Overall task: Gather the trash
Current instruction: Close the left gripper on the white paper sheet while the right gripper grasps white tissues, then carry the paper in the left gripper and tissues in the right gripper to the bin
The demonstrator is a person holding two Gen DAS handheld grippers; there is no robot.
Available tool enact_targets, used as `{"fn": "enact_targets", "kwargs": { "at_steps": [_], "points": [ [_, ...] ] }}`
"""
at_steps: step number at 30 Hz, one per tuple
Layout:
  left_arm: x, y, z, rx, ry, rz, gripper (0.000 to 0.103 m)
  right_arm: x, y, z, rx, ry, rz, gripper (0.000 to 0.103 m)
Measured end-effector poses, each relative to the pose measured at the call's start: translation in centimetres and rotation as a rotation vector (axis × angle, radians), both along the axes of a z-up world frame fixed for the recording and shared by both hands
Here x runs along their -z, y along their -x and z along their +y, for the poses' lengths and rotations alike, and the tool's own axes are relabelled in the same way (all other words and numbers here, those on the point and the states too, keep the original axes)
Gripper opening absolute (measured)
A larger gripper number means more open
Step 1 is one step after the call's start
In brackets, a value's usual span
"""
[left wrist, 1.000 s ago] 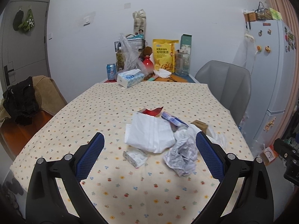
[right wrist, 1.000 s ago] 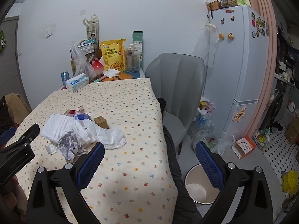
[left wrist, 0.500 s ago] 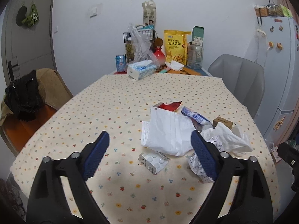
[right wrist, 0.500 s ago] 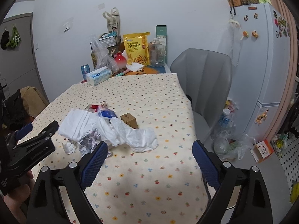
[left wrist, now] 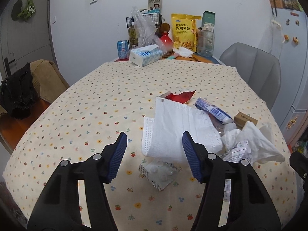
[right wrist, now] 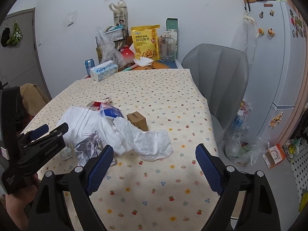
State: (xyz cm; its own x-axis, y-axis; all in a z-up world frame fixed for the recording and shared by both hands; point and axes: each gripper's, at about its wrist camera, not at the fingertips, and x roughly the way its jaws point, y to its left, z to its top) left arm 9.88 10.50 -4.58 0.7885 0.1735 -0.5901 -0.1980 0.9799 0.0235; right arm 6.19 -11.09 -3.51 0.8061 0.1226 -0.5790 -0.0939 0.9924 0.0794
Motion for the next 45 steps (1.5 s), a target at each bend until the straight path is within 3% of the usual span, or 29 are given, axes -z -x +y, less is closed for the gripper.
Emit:
{"fn": "enact_targets", "kwargs": {
  "at_steps": [5, 12, 15, 17, 19, 23, 45],
  "points": [
    [0.6, -0.7, 0.8, 0.016, 0.049, 0.024, 0.041, 0.4, -1.1, 0.8, -0.055, -0.034, 0.026, 0.070],
    [0.7, -0.8, 0.7, 0.032, 0.054, 0.018, 0.005, 0.9, -1.5, 2.5, -0.138, -0.081, 0.037, 0.060],
    [0.6, -0.6, 0.7, 0.032, 0.047, 0.007, 0.004, 1.0, -1.6, 3.1, -0.154, -0.074, 0.039, 0.052],
    [0.5, -0.4, 0.6, 0.036, 0.044, 0.001, 0.003, 1.2, -1.9, 3.5, -0.169, -0.069, 0.057, 0.033],
    [0.4, -0.1, 0.7, 0.036, 0.047, -0.005, 0.003, 1.4, -1.9, 3.6, -0.177, -0.066, 0.068, 0.020],
    [0.0, 0.6, 0.9, 0.028, 0.059, -0.021, 0.003, 0.7, -1.3, 3.6, -0.176, -0.062, 0.039, 0.007],
    [-6.7, 4.0, -1.5, 0.039, 0.013, -0.169, 0.002, -5.1, 2.4, 1.3, -0.167, -0.124, -0.111, 0.005]
  ]
}}
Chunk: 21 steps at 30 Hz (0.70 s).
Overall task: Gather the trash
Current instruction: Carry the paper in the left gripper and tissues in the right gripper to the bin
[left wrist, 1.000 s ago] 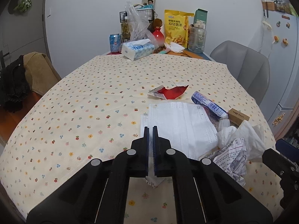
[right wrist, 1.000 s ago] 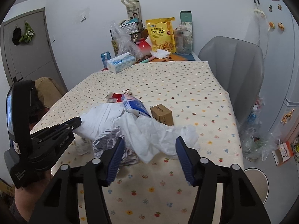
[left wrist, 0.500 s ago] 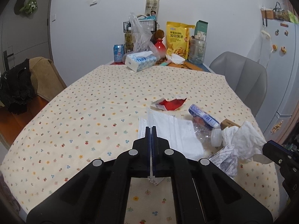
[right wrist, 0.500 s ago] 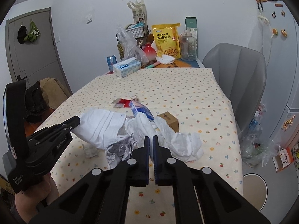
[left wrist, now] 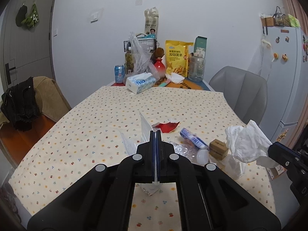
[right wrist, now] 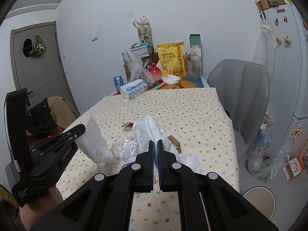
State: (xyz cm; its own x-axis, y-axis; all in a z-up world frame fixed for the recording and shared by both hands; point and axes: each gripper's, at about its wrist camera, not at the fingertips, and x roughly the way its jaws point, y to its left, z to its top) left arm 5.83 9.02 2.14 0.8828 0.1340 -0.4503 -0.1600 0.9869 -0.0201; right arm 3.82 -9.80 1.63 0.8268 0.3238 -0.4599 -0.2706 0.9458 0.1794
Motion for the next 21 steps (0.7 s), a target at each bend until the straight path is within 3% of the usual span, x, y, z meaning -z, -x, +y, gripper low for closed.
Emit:
{"fn": "enact_targets", "kwargs": {
  "at_steps": [10, 21],
  "points": [
    [-1.9, 1.2, -3.3, 0.066, -0.022, -0.036, 0.002, -1.5, 2.1, -2.7, 0.060, -0.010, -0.037, 0.005],
    [-3.9, 1.6, -9.5, 0.181, -0.030, -0.071, 0.002, -2.4, 4.0, -8.4, 0.165, -0.009, -0.048, 0.005]
  ]
}}
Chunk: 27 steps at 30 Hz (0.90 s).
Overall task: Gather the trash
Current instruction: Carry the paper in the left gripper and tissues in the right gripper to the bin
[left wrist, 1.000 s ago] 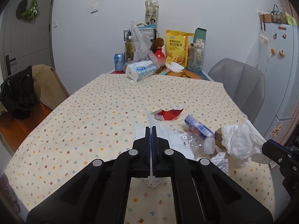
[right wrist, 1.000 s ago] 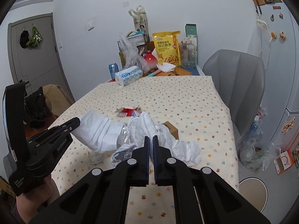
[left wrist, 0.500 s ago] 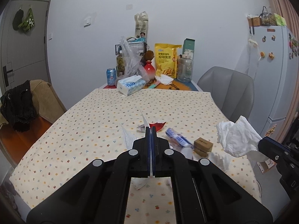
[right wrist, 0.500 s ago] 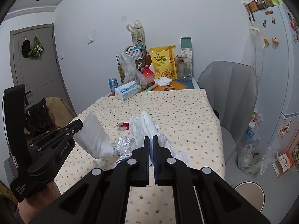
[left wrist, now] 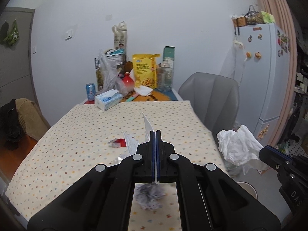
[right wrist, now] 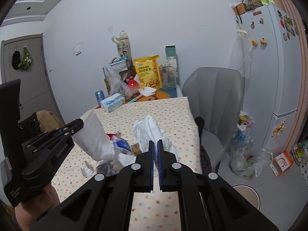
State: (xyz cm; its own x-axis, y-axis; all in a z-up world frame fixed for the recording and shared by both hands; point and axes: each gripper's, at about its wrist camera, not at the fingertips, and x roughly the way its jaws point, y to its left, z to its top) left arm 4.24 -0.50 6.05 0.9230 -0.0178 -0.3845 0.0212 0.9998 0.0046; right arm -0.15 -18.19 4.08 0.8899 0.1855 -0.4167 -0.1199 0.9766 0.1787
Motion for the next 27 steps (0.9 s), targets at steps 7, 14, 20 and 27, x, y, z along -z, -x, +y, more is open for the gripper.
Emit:
{"fn": "enact_targets", "kwargs": {
  "at_steps": [7, 14, 20, 27],
  "points": [
    [-0.5, 0.1, -5.8, 0.105, -0.010, -0.005, 0.002, -0.1, 1.2, -4.4, 0.090, -0.001, -0.003, 0.005],
    [0.1, -0.7, -11.2, 0.196, -0.019, 0.011, 0.002, 0.7, 2.3, -9.4, 0.191, -0.008, 0.010, 0.005],
    [1.2, -1.9, -16.5, 0.291, -0.022, 0.041, 0.002, 1.2, 3.1, -13.4, 0.286, -0.005, 0.027, 0.004],
    [2.7, -3.4, -22.7, 0.381, -0.038, 0.075, 0.002, 2.1, 3.4, -17.5, 0.377, -0.013, 0.050, 0.005]
  ]
}}
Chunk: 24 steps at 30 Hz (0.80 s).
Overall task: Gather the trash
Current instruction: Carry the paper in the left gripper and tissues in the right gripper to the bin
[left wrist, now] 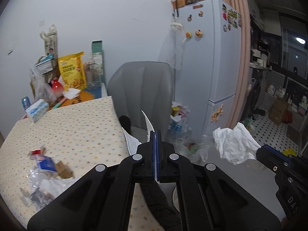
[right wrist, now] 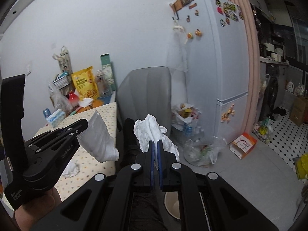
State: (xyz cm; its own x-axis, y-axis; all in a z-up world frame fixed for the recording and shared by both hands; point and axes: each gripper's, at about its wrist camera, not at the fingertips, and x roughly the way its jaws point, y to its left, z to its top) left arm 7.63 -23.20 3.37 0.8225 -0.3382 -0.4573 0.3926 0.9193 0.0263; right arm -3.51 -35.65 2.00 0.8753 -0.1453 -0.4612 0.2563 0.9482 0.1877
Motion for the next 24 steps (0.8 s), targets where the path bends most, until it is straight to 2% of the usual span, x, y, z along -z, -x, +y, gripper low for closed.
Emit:
{"fn": "enact_targets", "kwargs": {
  "at_steps": [13, 24],
  "points": [
    [4.7, -3.8, -7.6, 0.078, -0.061, 0.114, 0.002, 5.1, -2.9, -6.8, 0.119, -0.068, 0.103, 0.005],
    [8.9, -6.5, -10.7, 0.094, -0.118, 0.196, 0.002, 10.2, -6.3, -10.6, 0.144, -0.127, 0.191, 0.005]
  ]
}}
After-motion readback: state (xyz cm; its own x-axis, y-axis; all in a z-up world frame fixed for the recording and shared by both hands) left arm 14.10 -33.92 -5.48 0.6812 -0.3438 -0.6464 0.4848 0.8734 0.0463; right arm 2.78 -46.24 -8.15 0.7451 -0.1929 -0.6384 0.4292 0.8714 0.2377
